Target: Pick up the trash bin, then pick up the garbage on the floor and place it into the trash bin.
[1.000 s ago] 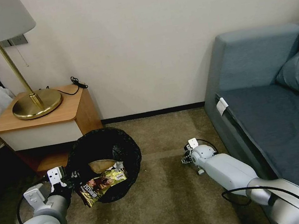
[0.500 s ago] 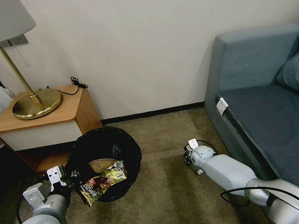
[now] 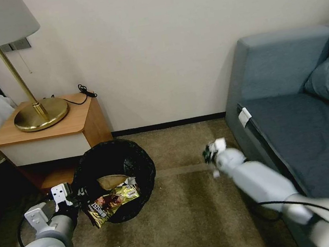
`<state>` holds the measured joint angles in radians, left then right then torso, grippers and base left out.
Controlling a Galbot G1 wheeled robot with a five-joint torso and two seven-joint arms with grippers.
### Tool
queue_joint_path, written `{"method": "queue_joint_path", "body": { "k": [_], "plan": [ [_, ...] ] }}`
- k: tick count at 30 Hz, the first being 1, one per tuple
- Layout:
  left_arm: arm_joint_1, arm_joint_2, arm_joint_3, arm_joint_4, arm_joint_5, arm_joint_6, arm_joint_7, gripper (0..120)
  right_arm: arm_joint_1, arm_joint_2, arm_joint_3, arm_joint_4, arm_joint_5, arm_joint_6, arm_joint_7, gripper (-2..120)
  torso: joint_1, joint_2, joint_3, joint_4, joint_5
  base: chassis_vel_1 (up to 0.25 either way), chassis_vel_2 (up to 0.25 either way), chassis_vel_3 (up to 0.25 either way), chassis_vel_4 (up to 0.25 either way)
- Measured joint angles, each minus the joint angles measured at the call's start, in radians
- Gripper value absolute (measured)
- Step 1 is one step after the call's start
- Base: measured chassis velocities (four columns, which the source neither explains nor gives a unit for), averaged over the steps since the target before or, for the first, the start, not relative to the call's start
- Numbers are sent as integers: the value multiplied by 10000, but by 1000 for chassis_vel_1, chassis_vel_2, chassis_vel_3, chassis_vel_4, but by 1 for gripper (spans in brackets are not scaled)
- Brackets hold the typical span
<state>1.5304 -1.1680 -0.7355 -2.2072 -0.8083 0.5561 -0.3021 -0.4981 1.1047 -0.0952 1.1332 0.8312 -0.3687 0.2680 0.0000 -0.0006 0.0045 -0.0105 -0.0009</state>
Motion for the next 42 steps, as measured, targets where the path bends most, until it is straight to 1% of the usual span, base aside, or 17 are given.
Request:
{"method": "queue_joint_path", "body": {
  "k": [1,2,3,4,5,6,7,8,9,10,11,12,16,20,26,35,42],
  "plan": [
    [8,-8,-15,-16,17,-12,6,0,-108,-358,512,854,-29,532,7,16,0,0,-1,-7,-2,0,0,0,0],
    [8,-8,-15,-16,17,-12,6,0,-108,-358,512,854,-29,532,7,16,0,0,-1,-7,-2,0,0,0,0],
    [9,-21,-28,-45,16,-19,16,0,-301,-632,1149,1838,17,1452,-203,16,0,0,-1,-8,-2,0,0,0,0],
    [9,-24,-43,-64,9,-19,19,0,-433,-775,1531,2304,94,2236,-639,16,0,0,-1,-1,1,0,0,0,0],
    [9,-24,-43,-64,9,-19,19,0,-433,-775,1531,2304,94,2236,-639,16,0,0,-1,-1,1,0,0,0,0],
    [6,-19,-71,-73,12,-23,17,0,-714,-989,1987,3027,336,3800,-1826,16,0,0,-2,0,-3,0,0,0,0],
    [4,-6,-78,-73,6,-23,18,0,-927,-1122,2156,3590,619,4565,-2598,16,0,0,-1,1,3,0,0,0,0],
    [4,-6,-78,-73,6,-23,18,0,-927,-1122,2156,3590,619,4565,-2598,16,0,0,-1,1,3,0,0,0,0],
    [-1,5,-79,-74,2,-23,23,0,-1101,-1229,2232,4085,878,4994,-3147,16,0,0,-1,1,4,0,0,0,0],
    [-1,5,-79,-74,2,-23,23,0,-1101,-1229,2232,4085,878,4994,-3147,16,0,0,-1,1,4,0,0,0,0],
    [-19,7,-81,-71,1,-23,21,0,-1380,-1322,2236,4963,1248,5464,-3921,16,0,0,-2,-2,-4,0,0,0,0],
    [-52,-18,-41,-44,0,-24,25,0,-1595,-1298,1987,5738,1433,5817,-4518,16,0,0,-2,-3,0,0,0,0,0],
    [-93,-68,38,1,3,-20,23,0,-1672,-1143,1549,6323,1528,5972,-4935,16,0,0,-2,4,-2,0,0,0,0],
    [-146,-128,137,77,-10,12,-6,0,-1642,-705,400,7029,1740,5939,-5601,16,0,0,-1,4,-3,0,0,0,0],
    [-143,-141,130,85,-109,50,-61,0,-1569,-635,-1131,7124,1623,5852,-6590,16,0,0,0,2,-4,0,0,0,0],
    [-108,-217,121,57,-151,109,-132,0,-1723,-442,-2201,7155,967,5939,-7062,16,0,0,-1,-1,-3,0,0,0,0],
    [-50,-277,118,-19,-127,156,-196,0,-1581,164,-2750,7090,635,5949,-7046,16,0,0,-1,2,-2,0,0,0,0]
  ]
}}
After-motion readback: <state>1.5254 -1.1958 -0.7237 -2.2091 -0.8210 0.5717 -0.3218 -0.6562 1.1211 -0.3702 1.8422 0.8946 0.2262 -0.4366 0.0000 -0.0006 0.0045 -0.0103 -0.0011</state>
